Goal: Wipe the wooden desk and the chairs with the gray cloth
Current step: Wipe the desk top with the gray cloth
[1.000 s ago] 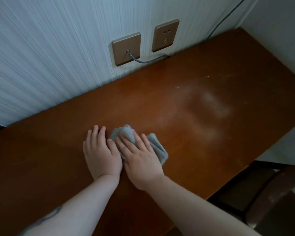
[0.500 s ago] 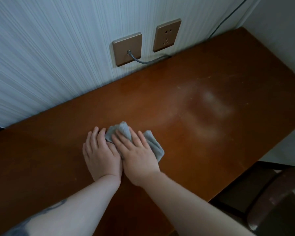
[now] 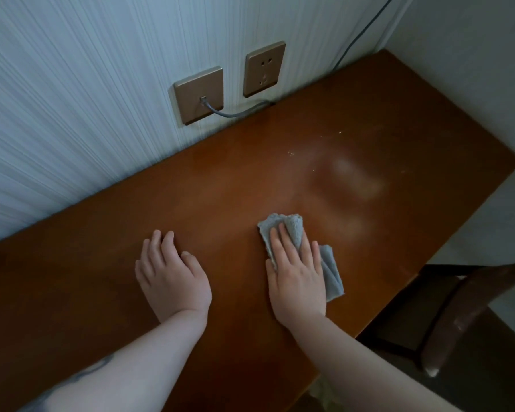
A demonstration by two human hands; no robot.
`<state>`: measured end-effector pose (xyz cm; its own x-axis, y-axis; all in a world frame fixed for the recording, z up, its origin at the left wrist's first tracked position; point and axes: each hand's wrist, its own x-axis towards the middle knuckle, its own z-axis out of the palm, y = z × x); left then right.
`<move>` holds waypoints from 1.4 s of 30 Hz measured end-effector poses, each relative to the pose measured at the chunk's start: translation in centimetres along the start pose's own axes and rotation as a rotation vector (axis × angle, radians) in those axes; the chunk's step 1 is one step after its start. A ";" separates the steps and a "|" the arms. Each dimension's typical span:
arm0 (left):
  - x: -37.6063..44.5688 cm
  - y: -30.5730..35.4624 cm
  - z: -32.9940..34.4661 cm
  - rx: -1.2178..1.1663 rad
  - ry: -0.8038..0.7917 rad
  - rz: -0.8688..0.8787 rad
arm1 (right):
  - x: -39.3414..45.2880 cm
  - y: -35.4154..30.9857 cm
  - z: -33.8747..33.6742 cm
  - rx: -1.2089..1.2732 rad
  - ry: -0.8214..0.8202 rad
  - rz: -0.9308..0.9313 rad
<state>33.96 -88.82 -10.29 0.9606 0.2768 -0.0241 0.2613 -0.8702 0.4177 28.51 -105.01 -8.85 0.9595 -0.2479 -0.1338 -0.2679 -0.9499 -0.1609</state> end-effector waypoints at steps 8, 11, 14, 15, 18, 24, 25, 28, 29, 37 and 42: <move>-0.7 -0.3 -0.3 -0.055 -0.076 0.242 | 4.6 2.8 -1.6 0.049 -0.063 0.028; -1.8 1.3 0.4 -0.061 -0.151 0.330 | 0.0 4.7 -1.4 0.029 0.003 0.267; -3.2 4.8 1.7 -0.076 -0.216 0.382 | -3.2 2.2 -0.1 0.047 -0.019 0.184; -3.5 5.7 2.2 -0.064 -0.233 0.407 | -3.4 1.8 0.0 0.057 -0.044 0.130; -3.7 6.9 3.1 0.018 -0.244 0.430 | -2.8 3.3 -1.0 0.082 -0.072 -0.037; -3.8 7.4 3.5 0.118 -0.214 0.414 | 0.0 7.6 -1.5 0.061 -0.049 0.095; -3.9 7.4 3.5 0.135 -0.220 0.410 | 0.0 8.5 -1.3 0.064 -0.004 0.253; -4.0 7.5 3.5 0.162 -0.206 0.418 | -2.1 9.0 -0.7 0.029 0.117 0.497; -4.0 7.5 3.6 0.160 -0.187 0.420 | -2.8 7.9 -0.5 0.051 0.116 0.452; -4.2 7.6 3.7 0.164 -0.152 0.437 | 0.5 7.0 -0.7 0.060 0.019 0.041; -4.4 7.7 3.5 0.237 -0.177 0.511 | -0.6 9.4 -0.7 0.101 0.116 0.536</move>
<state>32.06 -98.20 -10.08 0.9660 -0.2563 -0.0334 -0.2446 -0.9483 0.2020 25.45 -113.87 -9.56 0.6883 -0.7163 -0.1149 -0.7227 -0.6636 -0.1933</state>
